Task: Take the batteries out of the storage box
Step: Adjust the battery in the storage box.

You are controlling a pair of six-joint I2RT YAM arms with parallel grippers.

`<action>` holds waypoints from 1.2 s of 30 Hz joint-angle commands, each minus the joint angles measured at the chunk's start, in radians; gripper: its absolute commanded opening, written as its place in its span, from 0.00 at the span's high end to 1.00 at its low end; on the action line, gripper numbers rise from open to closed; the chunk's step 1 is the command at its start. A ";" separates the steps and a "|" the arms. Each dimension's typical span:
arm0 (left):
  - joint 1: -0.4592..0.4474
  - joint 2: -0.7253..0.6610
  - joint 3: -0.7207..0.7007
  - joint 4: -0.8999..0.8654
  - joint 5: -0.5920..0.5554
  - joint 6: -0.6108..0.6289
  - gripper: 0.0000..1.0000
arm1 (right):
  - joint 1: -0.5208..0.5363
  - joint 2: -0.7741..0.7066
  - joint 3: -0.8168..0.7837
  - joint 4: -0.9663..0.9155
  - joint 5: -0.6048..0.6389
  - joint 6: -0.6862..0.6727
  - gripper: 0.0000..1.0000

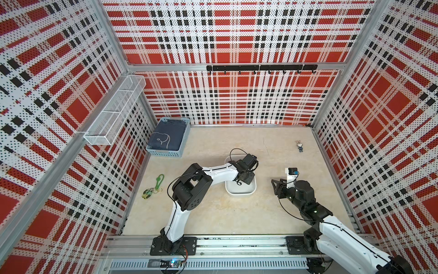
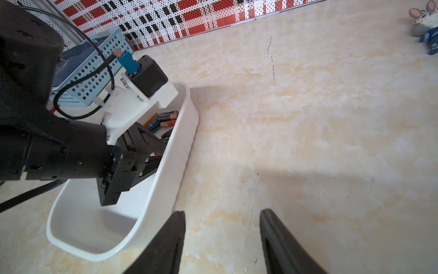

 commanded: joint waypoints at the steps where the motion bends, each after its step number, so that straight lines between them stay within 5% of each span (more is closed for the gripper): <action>1: -0.003 -0.004 -0.013 -0.027 -0.018 -0.003 0.90 | -0.001 -0.007 0.005 0.025 0.018 0.003 0.42; 8: 0.000 0.063 0.042 -0.038 -0.049 0.004 1.00 | -0.001 -0.051 -0.009 0.019 0.039 0.008 0.42; 22: 0.004 -0.017 0.174 -0.155 -0.048 0.009 1.00 | -0.001 -0.059 -0.014 0.021 0.057 0.013 0.42; 24: 0.011 -0.023 0.180 -0.160 -0.044 0.027 0.80 | -0.001 -0.058 -0.014 0.022 0.057 0.015 0.42; 28: 0.028 0.011 0.191 -0.201 -0.011 0.082 0.61 | -0.001 -0.061 -0.014 0.019 0.060 0.013 0.41; 36: 0.047 0.064 0.196 -0.244 -0.008 0.144 0.57 | -0.001 -0.084 -0.021 0.015 0.067 0.016 0.40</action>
